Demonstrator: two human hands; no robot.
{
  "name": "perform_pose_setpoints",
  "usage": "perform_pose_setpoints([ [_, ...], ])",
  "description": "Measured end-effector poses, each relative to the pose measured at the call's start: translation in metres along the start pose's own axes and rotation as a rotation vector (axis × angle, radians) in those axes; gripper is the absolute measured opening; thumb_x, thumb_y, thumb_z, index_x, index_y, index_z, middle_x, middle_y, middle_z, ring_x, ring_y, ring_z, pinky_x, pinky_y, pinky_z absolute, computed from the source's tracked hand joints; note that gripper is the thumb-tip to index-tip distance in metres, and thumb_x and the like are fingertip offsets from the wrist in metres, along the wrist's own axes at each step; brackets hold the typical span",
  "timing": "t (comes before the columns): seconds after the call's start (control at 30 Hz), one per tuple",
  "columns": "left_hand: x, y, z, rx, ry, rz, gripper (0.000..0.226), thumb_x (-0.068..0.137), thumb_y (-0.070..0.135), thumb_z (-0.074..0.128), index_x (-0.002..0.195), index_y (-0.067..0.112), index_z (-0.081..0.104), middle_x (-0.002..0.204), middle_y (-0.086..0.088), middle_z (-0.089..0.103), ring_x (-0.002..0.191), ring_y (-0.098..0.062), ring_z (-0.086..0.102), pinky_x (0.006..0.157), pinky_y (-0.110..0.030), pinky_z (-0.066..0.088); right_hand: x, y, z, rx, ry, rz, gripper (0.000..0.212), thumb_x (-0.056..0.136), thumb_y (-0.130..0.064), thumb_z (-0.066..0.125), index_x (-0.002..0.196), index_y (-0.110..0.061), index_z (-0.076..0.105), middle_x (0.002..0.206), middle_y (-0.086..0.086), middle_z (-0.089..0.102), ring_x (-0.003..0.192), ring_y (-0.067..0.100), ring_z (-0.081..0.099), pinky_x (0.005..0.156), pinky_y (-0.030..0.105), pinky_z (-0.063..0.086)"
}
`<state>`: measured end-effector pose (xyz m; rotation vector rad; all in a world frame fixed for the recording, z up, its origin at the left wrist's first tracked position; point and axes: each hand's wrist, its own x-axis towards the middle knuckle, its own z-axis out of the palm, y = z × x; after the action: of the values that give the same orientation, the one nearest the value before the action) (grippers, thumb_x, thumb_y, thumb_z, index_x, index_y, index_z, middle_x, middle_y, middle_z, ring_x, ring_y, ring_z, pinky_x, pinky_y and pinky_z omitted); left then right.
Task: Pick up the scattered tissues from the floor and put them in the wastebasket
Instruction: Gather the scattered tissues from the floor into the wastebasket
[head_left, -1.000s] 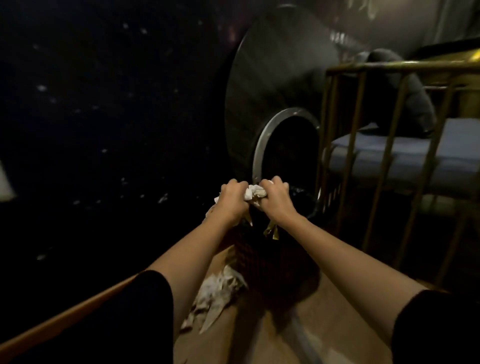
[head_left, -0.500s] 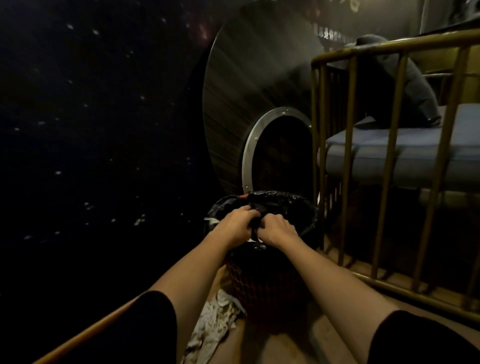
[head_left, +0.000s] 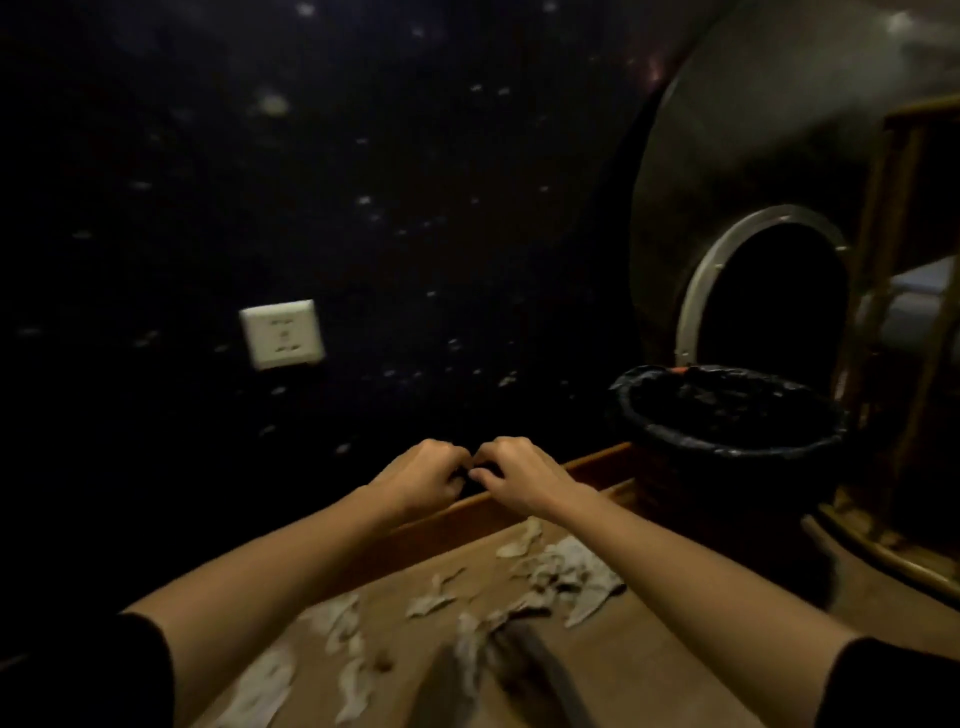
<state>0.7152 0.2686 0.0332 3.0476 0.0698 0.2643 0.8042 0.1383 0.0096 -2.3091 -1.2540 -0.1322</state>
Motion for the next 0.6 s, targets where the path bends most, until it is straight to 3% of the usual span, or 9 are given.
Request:
perform_pose_setpoints([
  [0.13,-0.151,-0.072,-0.020,-0.009,-0.162,-0.226,0.036,0.084,0.048,0.052,0.091,0.016,0.067,0.081,-0.002,0.069,0.074,-0.018,0.065,0.065,-0.037,0.052,-0.010,-0.133,0.062,0.017,-0.304,-0.160,0.029,0.089,-0.039,0.055,0.106,-0.017,0.065,0.099,0.009,0.068,0.090,0.025,0.064,0.076,0.043,0.055],
  [0.27,-0.311,-0.141,-0.006,-0.024,-0.232,-0.459,0.026,0.086,0.023,0.058,0.110,0.017,0.064,0.100,-0.004,0.069,0.084,-0.016,0.062,0.074,-0.030,0.051,-0.055,-0.261,0.146,0.065,-0.538,-0.334,0.037,0.086,-0.040,0.061,0.113,-0.013,0.062,0.105,0.009,0.067,0.095,0.024,0.062,0.079,0.039,0.053],
  [0.37,-0.434,-0.176,0.010,-0.038,-0.333,-0.598,0.032,0.087,0.020,0.055,0.118,0.015,0.060,0.110,-0.008,0.067,0.100,-0.024,0.062,0.087,-0.033,0.048,-0.093,-0.344,0.214,0.098,-0.676,-0.437,0.040,0.087,-0.037,0.061,0.116,-0.010,0.062,0.111,0.013,0.065,0.099,0.026,0.060,0.079,0.036,0.049],
  [0.5,-0.577,-0.202,0.024,-0.090,-0.442,-0.743,0.029,0.085,0.020,0.056,0.112,0.012,0.063,0.109,-0.013,0.067,0.102,-0.029,0.061,0.083,-0.032,0.047,-0.145,-0.436,0.297,0.190,-0.817,-0.430,0.038,0.084,-0.031,0.065,0.114,-0.008,0.063,0.110,0.014,0.066,0.100,0.027,0.061,0.078,0.032,0.047],
  [0.6,-0.658,-0.211,0.038,-0.143,-0.439,-0.891,0.035,0.086,0.019,0.056,0.120,0.014,0.059,0.119,-0.011,0.063,0.110,-0.026,0.057,0.089,-0.029,0.044,-0.183,-0.486,0.348,0.191,-0.908,-0.441,0.038,0.083,-0.027,0.066,0.115,-0.008,0.062,0.113,0.013,0.063,0.105,0.026,0.058,0.085,0.033,0.046],
])
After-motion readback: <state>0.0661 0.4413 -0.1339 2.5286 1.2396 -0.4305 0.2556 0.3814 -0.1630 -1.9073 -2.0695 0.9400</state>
